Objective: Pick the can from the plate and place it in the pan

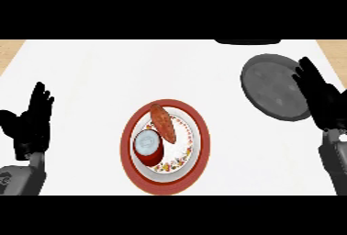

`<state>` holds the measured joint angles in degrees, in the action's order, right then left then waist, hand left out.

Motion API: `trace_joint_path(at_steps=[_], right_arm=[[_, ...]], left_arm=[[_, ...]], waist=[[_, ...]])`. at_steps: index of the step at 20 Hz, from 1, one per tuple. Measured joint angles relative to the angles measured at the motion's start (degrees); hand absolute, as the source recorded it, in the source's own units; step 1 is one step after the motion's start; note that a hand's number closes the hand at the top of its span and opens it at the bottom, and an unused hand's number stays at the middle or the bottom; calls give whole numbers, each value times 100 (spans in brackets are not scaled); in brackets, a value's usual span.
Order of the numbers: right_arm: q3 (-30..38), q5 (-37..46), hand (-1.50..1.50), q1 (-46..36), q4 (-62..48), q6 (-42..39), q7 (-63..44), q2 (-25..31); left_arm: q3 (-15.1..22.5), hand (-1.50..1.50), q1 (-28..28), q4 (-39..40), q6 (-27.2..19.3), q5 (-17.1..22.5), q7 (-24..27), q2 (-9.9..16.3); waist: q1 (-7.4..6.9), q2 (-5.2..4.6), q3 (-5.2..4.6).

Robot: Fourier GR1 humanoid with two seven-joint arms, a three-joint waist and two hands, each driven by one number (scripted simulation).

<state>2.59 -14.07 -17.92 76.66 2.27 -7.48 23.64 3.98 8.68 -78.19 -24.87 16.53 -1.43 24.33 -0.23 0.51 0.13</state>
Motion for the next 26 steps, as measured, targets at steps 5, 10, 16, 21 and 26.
trace_joint_path(at_steps=[5,10,16,21,26], right_arm=[[-1073,-151,150,-447,83,-1044,148,-687],[-2157,468,-150,-768,87,-1613,1019,-1262],[-2135,1352,-150,-699,272,-1479,2337,-827],[-1953,1466,-150,-1388,422,-2192,2072,-151],[-2003,1509,-150,-2208,750,-2995,1179,369]], left_arm=[[290,0,295,-188,273,-136,133,-32],[530,0,592,-270,698,-88,104,-61],[523,0,491,-267,852,-100,189,-117],[413,0,500,-401,972,-74,45,-24],[416,0,453,-407,957,-138,76,-112]], waist=[[-257,-80,3],[-267,-105,-1],[-48,-64,-8],[-25,-47,-14],[-3,-32,-20]])
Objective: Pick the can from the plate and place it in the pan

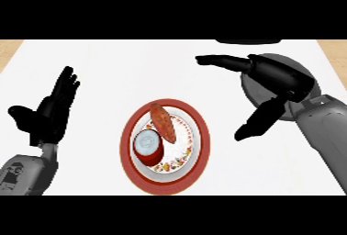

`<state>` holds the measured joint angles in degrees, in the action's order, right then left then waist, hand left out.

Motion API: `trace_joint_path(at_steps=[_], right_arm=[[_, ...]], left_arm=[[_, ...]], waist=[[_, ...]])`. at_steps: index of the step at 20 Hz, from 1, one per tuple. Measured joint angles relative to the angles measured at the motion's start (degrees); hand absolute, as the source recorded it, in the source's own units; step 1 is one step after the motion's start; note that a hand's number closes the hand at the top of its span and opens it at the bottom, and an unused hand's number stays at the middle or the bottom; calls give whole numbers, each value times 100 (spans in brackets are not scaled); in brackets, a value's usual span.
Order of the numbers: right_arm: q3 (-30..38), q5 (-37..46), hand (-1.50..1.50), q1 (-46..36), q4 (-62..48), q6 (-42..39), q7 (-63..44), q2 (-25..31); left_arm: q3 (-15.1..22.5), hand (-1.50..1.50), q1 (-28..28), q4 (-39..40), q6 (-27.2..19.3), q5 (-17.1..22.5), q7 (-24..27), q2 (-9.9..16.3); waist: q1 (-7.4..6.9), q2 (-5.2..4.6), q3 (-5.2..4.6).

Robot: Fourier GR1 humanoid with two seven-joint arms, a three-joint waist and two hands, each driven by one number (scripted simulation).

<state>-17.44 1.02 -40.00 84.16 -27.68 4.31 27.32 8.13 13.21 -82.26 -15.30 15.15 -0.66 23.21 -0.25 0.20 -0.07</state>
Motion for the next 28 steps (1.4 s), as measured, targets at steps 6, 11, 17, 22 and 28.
trace_joint_path(at_steps=[6,11,17,22,28], right_arm=[[33,-38,-150,-909,163,-381,-1090,-292],[-58,136,-150,-1299,306,-394,-1824,-843],[-134,-66,-150,-1402,278,-705,-2237,-1477],[-358,102,-150,-1313,505,-757,-2727,-1943],[-586,591,-150,-1011,519,-793,-3095,-2265]], left_arm=[[-31,0,-47,-57,40,-111,-34,-100],[-202,0,-104,24,255,-116,67,-113],[-270,0,6,102,260,-283,-10,-223],[-344,0,1,68,276,-405,-44,-314],[-488,0,49,162,405,-471,-59,-387]], waist=[[-13,-7,1],[-9,-9,2],[6,-11,5],[9,-10,6],[15,-13,6]])
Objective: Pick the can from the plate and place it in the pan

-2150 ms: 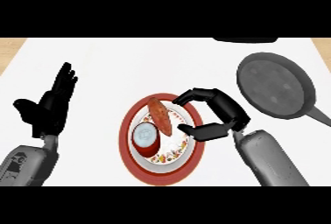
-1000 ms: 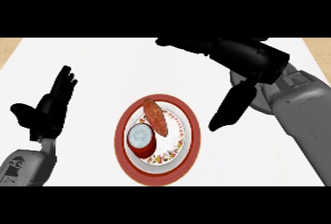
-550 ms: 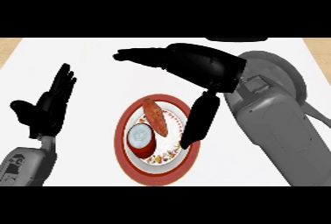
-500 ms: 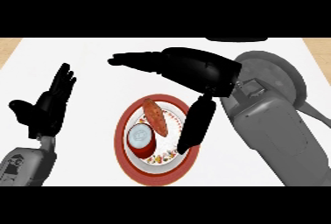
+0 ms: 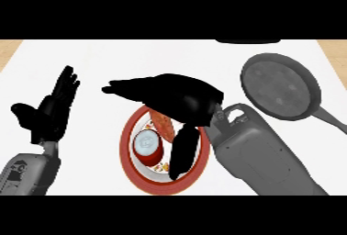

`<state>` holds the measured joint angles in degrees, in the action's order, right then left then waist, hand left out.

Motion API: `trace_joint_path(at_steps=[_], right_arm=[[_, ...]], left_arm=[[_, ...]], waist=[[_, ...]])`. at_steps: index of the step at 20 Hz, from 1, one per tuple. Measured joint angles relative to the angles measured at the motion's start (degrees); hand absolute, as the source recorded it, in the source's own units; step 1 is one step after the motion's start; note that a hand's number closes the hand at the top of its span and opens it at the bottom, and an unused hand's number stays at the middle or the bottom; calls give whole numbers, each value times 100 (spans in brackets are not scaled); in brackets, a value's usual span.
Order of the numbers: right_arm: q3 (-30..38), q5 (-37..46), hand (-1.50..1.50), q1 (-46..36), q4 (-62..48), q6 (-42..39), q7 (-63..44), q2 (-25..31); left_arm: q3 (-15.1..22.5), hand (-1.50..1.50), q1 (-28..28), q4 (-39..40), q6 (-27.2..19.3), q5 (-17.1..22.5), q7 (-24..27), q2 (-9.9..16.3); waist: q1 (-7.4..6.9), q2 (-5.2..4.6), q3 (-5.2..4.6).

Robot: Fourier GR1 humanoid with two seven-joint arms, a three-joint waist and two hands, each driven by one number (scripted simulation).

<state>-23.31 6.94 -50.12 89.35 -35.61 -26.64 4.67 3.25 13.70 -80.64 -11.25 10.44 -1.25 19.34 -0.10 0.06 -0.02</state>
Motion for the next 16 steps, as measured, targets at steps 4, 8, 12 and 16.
trace_joint_path(at_steps=[4,8,12,16], right_arm=[[-47,461,-150,261,-39,29,103,-23],[-15,702,-150,305,-199,-155,45,-85],[-33,1014,-150,330,-602,-253,385,-222],[-109,1141,-150,359,-805,-430,551,-337]], left_arm=[[-78,0,-89,-33,106,-56,43,-27],[-69,0,-198,-255,89,-162,-59,-113],[-164,0,-63,-161,164,-212,-107,-170],[-199,0,-91,-211,173,-306,-136,-255]], waist=[[-6,-3,0],[-14,-2,0],[-17,-8,1],[-21,-7,1]])
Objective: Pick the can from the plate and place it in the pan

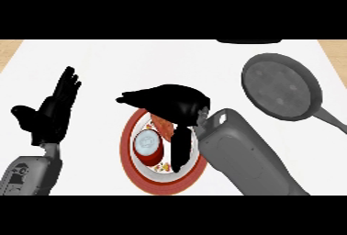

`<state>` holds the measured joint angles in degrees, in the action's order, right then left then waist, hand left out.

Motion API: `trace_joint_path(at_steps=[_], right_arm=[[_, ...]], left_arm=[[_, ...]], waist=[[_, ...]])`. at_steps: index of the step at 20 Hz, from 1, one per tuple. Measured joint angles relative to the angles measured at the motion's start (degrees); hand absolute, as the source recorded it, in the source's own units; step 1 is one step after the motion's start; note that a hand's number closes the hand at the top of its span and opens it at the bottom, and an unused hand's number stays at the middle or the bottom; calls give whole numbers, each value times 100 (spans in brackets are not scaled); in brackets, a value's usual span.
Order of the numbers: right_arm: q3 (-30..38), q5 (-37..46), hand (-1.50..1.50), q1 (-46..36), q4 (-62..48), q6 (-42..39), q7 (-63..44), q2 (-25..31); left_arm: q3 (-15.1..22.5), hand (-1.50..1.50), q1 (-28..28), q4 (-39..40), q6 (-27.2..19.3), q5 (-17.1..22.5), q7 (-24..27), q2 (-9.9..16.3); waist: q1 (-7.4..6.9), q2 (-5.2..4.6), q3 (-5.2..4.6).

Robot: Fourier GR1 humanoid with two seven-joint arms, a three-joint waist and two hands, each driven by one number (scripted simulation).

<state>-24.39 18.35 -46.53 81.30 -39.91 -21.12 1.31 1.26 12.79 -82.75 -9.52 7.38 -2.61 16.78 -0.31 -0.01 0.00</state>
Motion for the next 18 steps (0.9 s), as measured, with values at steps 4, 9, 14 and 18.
trace_joint_path(at_steps=[4,9,14,18], right_arm=[[-232,225,-150,14,-222,88,223,-73],[-538,408,-150,43,-311,194,256,-113],[-798,782,-150,-45,-419,43,121,-110],[-828,1092,-150,-141,-605,-104,187,-109]], left_arm=[[-98,0,19,58,111,-28,33,-29],[-219,0,72,59,192,-76,-40,-58],[-268,0,114,-72,226,-97,-194,-65],[-248,0,29,-110,221,-203,-170,-147]], waist=[[-4,-1,0],[-5,0,-1],[-2,4,0],[-4,2,0]])
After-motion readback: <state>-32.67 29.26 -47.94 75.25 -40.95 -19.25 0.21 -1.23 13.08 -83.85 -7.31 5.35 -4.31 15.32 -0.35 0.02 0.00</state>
